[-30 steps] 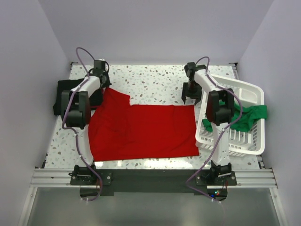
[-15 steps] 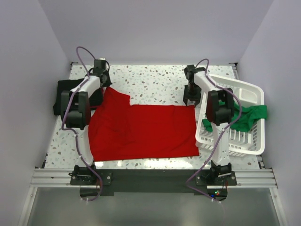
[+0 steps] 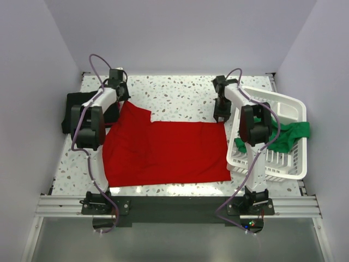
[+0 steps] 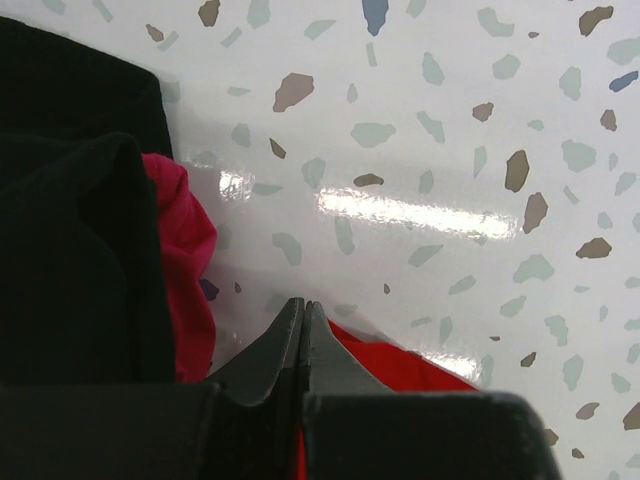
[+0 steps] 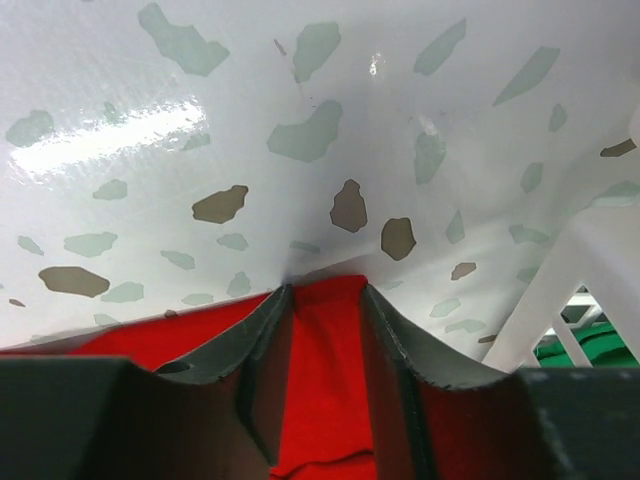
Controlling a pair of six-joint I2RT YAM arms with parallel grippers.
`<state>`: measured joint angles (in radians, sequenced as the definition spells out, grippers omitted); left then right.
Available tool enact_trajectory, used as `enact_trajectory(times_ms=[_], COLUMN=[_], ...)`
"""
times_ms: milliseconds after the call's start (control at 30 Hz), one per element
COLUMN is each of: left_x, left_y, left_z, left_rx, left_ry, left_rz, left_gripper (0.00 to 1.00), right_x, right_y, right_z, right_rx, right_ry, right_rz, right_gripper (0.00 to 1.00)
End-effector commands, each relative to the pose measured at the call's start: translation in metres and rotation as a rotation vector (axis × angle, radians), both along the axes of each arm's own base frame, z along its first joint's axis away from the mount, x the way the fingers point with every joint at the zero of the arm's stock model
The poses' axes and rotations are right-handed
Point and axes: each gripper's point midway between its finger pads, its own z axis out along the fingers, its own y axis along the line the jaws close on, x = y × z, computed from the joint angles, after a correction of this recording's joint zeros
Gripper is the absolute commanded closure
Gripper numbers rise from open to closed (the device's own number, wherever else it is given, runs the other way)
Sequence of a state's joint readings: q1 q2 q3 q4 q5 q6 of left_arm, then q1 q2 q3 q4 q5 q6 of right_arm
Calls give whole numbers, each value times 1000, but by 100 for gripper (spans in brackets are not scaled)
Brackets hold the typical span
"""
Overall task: Fold and stack the t-shirts
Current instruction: Fold the tshirt
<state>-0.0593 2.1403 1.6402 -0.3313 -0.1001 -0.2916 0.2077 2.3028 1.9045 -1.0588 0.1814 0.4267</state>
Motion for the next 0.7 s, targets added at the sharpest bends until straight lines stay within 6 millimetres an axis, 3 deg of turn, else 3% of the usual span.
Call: enact_trajectory(times_ms=[0, 133, 267, 400, 667], left_x=[13, 17, 24, 39, 67], left_y=[-7, -16, -33, -45, -54], left_z=[43, 47, 49, 68, 94], left_rx=[-21, -40, -81, -128, -150], left_ry=[-97, -114, -130, -189, -265], left_rz=[-24, -44, -82, -107, -152], left_gripper=[100, 100, 100, 100, 100], right_x=[1, 0, 1, 1, 25], right_y=[-16, -15, -12, -9, -5], right_z=[-13, -6, 3, 10, 28], right_rx=[-70, -65, -49, -36, -35], right_ry=[-11, -20, -18, -5, -38], right_rz=[-19, -9, 0, 11, 24], right_gripper=[65, 71, 88, 100, 100])
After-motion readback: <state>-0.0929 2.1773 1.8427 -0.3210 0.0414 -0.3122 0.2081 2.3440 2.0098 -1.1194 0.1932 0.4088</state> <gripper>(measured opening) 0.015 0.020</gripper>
